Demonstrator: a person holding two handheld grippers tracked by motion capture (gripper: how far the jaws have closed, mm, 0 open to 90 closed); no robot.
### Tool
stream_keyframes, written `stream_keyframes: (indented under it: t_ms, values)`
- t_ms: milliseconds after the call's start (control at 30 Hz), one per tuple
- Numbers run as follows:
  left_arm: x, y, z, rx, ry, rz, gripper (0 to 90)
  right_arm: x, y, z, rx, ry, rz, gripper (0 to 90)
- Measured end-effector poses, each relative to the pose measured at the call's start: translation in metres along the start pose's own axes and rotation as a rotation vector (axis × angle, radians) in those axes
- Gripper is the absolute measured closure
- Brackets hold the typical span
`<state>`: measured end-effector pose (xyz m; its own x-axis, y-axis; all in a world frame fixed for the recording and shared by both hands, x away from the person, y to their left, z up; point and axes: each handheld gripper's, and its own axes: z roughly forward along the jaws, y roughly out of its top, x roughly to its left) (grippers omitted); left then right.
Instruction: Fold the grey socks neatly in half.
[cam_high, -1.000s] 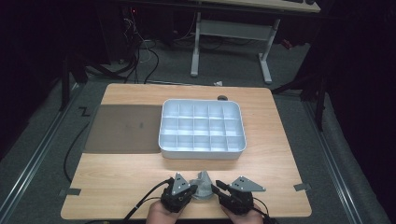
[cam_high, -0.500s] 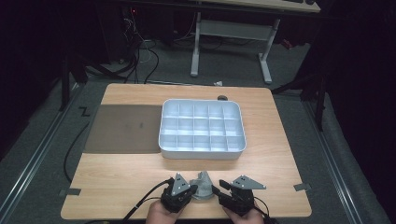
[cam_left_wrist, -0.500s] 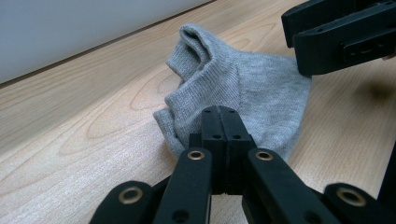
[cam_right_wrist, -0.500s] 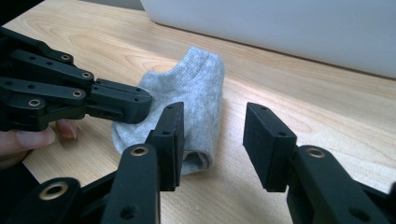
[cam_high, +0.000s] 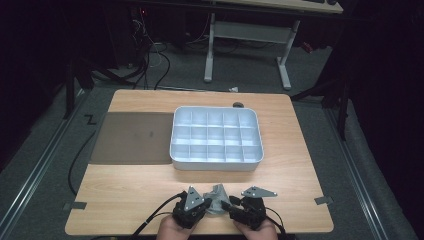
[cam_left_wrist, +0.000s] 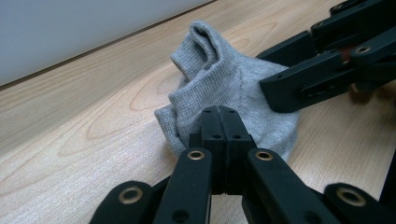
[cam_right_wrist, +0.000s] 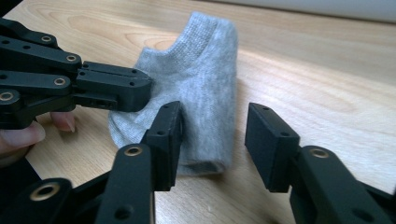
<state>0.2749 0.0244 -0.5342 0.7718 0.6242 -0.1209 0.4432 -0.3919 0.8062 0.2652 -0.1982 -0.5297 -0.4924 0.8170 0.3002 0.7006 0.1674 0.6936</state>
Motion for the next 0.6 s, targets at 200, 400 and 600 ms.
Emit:
stream_keyframes:
  t_ms: [200,400,600]
  values:
    - [-0.001,0.0,0.001,0.001,0.0,0.006,90.0,0.006,-0.001,-0.001,-0.017,-0.002,-0.044,80.7]
    - [-0.002,0.001,0.001,0.003,-0.003,0.014,90.0,0.025,0.0,-0.01,-0.07,-0.064,-0.147,81.5]
    - [-0.002,0.001,0.002,0.004,-0.002,0.016,90.0,0.042,0.0,-0.011,-0.104,-0.115,-0.234,81.7]
